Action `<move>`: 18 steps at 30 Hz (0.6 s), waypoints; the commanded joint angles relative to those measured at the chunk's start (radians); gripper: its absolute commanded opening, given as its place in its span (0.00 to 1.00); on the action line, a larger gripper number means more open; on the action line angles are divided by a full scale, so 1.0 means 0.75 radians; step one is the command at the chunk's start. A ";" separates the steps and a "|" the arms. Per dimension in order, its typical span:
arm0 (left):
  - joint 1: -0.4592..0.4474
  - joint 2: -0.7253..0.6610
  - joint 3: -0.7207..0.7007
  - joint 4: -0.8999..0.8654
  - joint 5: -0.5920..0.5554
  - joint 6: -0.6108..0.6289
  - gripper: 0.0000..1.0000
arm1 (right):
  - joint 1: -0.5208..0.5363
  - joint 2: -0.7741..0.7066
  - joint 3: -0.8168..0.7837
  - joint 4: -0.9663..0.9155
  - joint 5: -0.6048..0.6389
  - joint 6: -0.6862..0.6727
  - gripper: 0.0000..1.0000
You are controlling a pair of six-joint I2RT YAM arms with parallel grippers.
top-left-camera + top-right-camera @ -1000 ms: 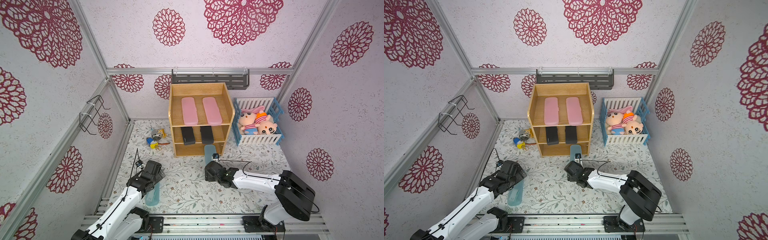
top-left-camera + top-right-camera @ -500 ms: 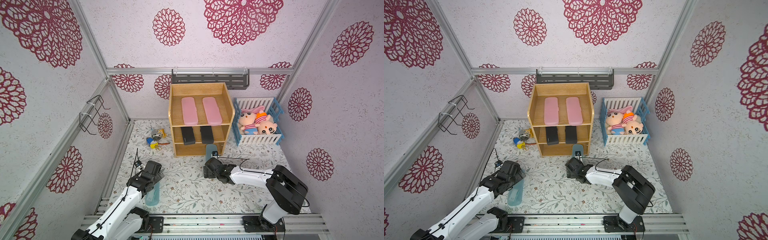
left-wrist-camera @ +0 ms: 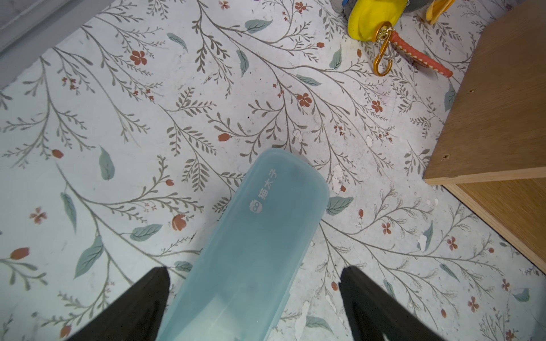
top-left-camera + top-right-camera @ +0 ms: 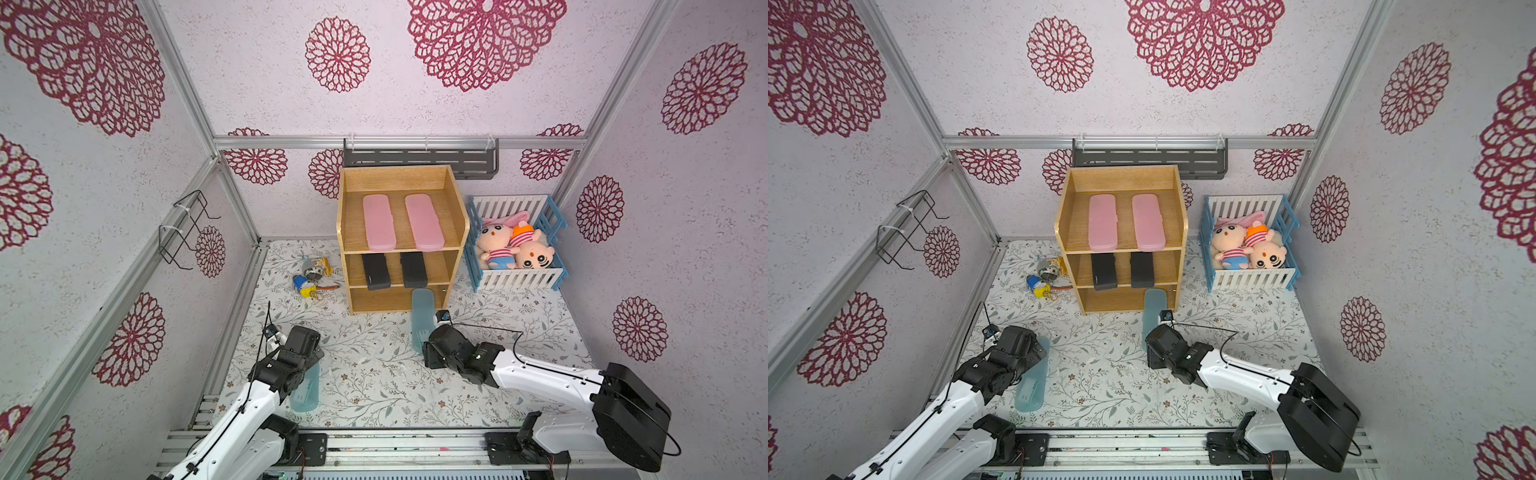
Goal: Place the pencil cases on the shelf according to color
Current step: Place the pencil case on the shelf.
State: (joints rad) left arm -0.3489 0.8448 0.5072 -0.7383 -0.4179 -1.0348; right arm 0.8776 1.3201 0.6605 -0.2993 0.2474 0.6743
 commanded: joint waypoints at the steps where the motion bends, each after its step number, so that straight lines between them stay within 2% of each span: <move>1: -0.007 0.035 -0.036 0.020 -0.009 -0.035 0.97 | 0.021 0.009 -0.038 0.105 -0.092 0.016 0.54; 10: -0.004 0.187 -0.060 0.095 0.048 -0.049 0.97 | 0.013 0.255 0.032 0.207 0.017 -0.008 0.51; 18: -0.007 0.307 -0.035 0.140 0.102 -0.046 0.97 | -0.075 0.319 0.128 0.215 0.070 -0.127 0.53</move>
State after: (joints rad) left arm -0.3492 1.0710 0.4732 -0.6643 -0.3561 -1.0676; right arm 0.8505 1.5604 0.7166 -0.1684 0.2550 0.6353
